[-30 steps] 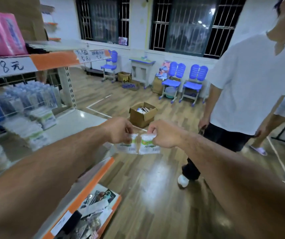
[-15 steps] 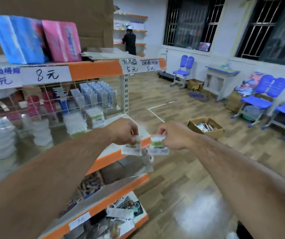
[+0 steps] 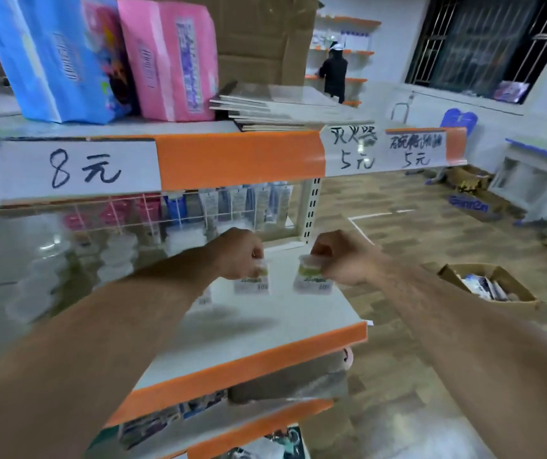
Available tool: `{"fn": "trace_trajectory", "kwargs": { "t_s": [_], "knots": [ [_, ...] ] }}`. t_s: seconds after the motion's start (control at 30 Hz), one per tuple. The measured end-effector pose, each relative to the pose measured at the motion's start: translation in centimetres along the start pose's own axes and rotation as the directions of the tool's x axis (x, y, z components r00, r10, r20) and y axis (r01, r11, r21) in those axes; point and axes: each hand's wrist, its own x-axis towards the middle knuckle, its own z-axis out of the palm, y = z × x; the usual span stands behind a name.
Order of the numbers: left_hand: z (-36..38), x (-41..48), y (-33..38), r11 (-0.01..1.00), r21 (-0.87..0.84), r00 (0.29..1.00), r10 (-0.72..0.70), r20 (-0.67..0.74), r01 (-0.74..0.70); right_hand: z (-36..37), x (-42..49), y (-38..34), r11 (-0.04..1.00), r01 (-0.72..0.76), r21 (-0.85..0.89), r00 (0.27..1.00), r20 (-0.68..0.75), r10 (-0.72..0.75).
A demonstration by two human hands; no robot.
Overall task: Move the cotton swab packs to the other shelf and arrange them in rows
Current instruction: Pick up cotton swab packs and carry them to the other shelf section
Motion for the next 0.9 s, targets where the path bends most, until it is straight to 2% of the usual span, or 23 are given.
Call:
{"fn": "trace_trajectory", "kwargs": {
  "t_s": [0.13,0.3,0.47,0.67,0.9],
  "knots": [
    [0.9,1.8,-2.4,0.994,-0.003,0.994,-0.109,-0.022,0.109,0.3,3.1,0.6,0.995,0.096,-0.041,0.995,0.021,-0.095],
    [2.2,3.8,-3.5,0.978,0.008,0.974,-0.207,-0.092,0.208,0.2,6.5,1.6,0.982,0.188,-0.009,0.98,0.066,-0.187],
    [3.1,5.5,-3.9,0.947,0.125,0.944,-0.268,-0.19,0.295,0.2,9.1,2.7,0.973,0.228,0.031,0.967,0.107,-0.23],
    [4.2,6.9,-4.2,0.931,0.155,0.927,-0.288,-0.241,0.33,0.5,10.3,4.5,0.966,0.255,0.027,0.959,0.118,-0.257],
    [4.2,7.4,-4.4,0.943,0.166,0.927,-0.231,-0.296,0.288,0.5,11.0,4.9,0.969,0.243,0.046,0.963,0.108,-0.246]
  ]
}}
